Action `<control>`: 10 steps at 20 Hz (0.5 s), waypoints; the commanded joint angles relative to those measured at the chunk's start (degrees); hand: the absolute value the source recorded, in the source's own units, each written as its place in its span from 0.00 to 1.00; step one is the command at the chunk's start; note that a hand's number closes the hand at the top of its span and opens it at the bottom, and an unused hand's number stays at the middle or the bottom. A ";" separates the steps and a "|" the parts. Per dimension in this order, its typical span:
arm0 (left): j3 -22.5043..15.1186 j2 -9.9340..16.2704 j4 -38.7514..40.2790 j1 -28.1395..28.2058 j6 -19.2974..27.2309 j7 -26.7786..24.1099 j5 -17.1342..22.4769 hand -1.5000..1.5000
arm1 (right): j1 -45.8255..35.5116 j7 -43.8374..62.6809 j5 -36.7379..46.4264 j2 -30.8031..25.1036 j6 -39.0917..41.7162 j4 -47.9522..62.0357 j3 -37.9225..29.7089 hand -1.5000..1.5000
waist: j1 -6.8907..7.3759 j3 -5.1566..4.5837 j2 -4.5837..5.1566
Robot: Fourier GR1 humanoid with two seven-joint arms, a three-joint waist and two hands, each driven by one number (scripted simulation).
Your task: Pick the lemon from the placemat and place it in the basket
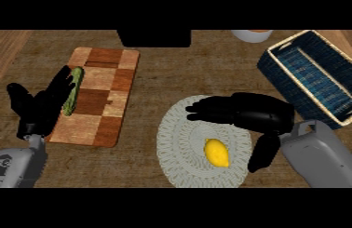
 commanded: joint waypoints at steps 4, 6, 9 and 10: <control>1.57 -0.90 -2.15 -0.18 -1.34 2.73 -0.92 0.50 | 1.55 -5.68 8.87 5.13 -3.26 7.09 3.50 0.00 | -0.32 -0.04 -0.20; 1.08 -2.25 3.28 -1.38 0.23 -2.35 -3.40 0.50 | -1.41 -9.45 13.34 4.29 -6.99 14.65 5.56 0.00 | -0.09 -0.04 0.01; 1.18 -3.04 -2.03 1.48 0.31 0.79 -2.61 0.50 | 0.31 -6.52 17.28 8.91 -8.82 15.02 9.05 0.00 | 0.11 -0.03 -0.18; 3.17 -1.29 5.39 -0.19 -4.11 -4.36 -2.36 0.50 | 2.89 -6.25 17.49 7.62 -7.41 12.17 8.79 0.00 | -0.45 -0.06 -0.15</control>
